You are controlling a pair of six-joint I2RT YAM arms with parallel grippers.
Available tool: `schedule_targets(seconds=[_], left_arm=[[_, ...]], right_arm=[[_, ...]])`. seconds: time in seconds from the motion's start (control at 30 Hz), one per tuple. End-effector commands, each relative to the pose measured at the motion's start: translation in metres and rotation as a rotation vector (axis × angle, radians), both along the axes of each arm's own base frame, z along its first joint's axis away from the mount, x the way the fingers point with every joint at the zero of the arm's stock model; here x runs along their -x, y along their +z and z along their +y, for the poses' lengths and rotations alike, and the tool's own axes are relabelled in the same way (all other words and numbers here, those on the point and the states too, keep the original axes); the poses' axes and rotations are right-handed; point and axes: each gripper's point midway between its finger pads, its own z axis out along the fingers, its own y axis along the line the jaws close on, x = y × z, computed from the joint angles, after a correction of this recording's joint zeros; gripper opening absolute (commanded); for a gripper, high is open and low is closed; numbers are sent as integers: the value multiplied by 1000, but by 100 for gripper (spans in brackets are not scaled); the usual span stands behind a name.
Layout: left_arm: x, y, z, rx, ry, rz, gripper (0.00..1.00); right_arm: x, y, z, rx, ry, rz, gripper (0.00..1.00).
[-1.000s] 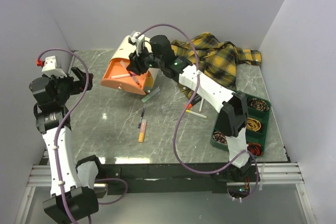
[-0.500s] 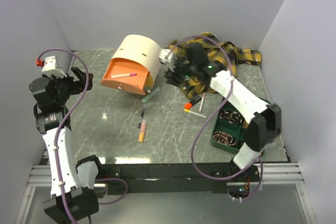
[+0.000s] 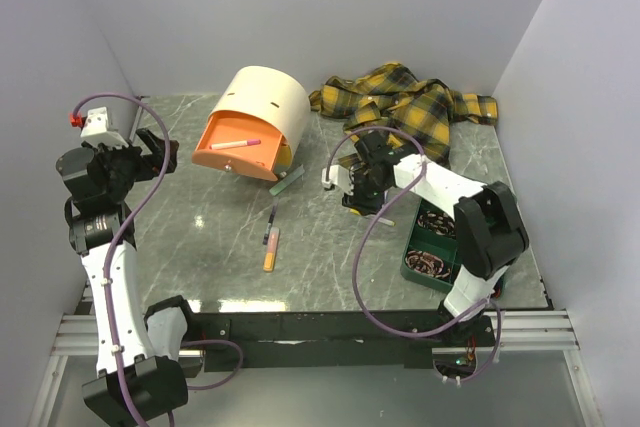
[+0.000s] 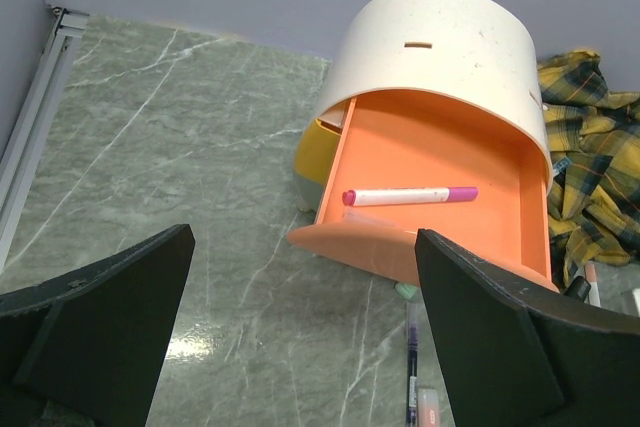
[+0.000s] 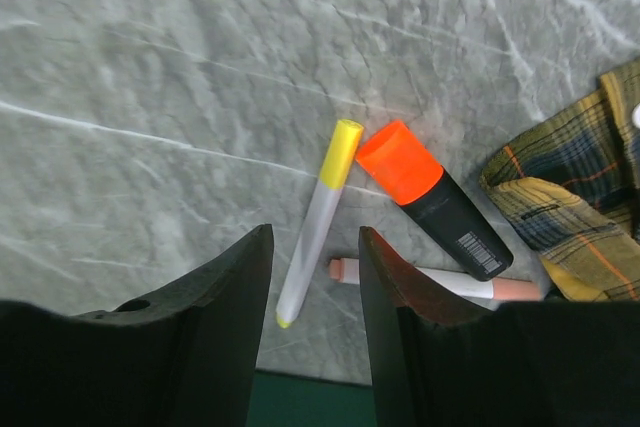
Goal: Sort the stationery into containers
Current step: Pick up the pen from the center of the board.
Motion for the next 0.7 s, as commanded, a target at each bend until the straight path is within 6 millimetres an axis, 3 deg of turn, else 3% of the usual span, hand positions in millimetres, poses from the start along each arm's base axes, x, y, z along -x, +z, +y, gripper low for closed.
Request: schedule_targets(seconds=[0.0, 0.33, 0.67], left_arm=[[0, 20, -2, -38, -17, -49, 100], [1, 19, 3, -43, -1, -39, 100], [0, 17, 5, -37, 6, -33, 99]], right_arm=[[-16, -7, -5, 51, -13, -46, 47], [-17, -37, -20, 147, -22, -15, 47], [-16, -53, -29, 206, -52, -7, 44]])
